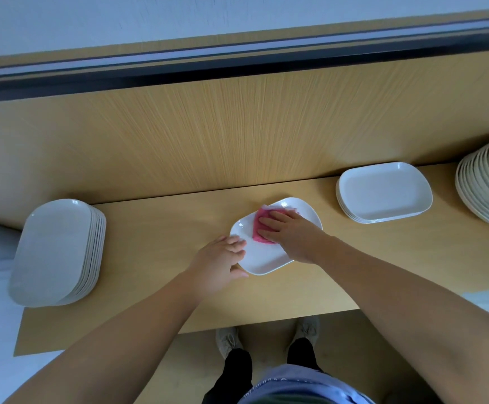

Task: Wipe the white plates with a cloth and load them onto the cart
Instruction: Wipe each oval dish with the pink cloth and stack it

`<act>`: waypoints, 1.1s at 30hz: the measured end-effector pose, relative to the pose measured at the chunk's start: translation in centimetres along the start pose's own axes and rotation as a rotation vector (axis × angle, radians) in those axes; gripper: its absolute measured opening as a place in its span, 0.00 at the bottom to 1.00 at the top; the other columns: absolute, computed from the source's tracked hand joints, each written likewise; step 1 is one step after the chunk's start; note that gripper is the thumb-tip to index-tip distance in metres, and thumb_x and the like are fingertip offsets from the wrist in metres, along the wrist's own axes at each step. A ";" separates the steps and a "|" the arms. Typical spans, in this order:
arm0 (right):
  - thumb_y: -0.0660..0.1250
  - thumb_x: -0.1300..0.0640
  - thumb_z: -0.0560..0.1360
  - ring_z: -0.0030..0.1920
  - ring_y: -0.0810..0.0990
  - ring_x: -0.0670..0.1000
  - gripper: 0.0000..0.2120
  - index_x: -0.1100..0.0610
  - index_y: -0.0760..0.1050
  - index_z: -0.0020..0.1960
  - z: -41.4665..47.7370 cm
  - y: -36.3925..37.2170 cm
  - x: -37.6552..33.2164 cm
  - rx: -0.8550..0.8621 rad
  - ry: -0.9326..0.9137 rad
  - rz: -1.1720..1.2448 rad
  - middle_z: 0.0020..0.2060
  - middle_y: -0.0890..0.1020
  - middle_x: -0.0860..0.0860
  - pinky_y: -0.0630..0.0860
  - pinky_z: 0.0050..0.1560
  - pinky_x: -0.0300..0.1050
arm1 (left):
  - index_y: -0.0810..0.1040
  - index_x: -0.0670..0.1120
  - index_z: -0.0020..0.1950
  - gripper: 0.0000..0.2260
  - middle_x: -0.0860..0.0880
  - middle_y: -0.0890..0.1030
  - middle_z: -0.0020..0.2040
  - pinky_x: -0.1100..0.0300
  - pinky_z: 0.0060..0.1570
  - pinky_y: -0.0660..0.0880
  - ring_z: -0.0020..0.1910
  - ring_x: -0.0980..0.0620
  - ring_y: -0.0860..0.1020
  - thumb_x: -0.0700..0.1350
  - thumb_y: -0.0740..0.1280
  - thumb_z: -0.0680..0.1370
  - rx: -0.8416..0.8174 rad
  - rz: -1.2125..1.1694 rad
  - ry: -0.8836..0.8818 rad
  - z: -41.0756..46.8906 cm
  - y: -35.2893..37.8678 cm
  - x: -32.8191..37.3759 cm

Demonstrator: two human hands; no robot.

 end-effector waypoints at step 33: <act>0.52 0.43 0.78 0.51 0.78 0.50 0.16 0.45 0.76 0.55 -5.4 -0.9 -3.5 0.097 0.387 0.661 0.49 0.80 0.45 0.78 0.50 0.50 | 0.72 0.47 0.71 0.23 0.54 0.63 0.76 0.57 0.72 0.52 0.76 0.55 0.57 0.59 0.60 0.80 -0.005 0.058 -0.055 0.5 -0.9 1.3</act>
Point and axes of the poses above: each hand's wrist, its own z-axis towards the middle knuckle, its own y-axis out of the palm, x = y × z, the point moved 3 cm from there along z, towards the middle knuckle
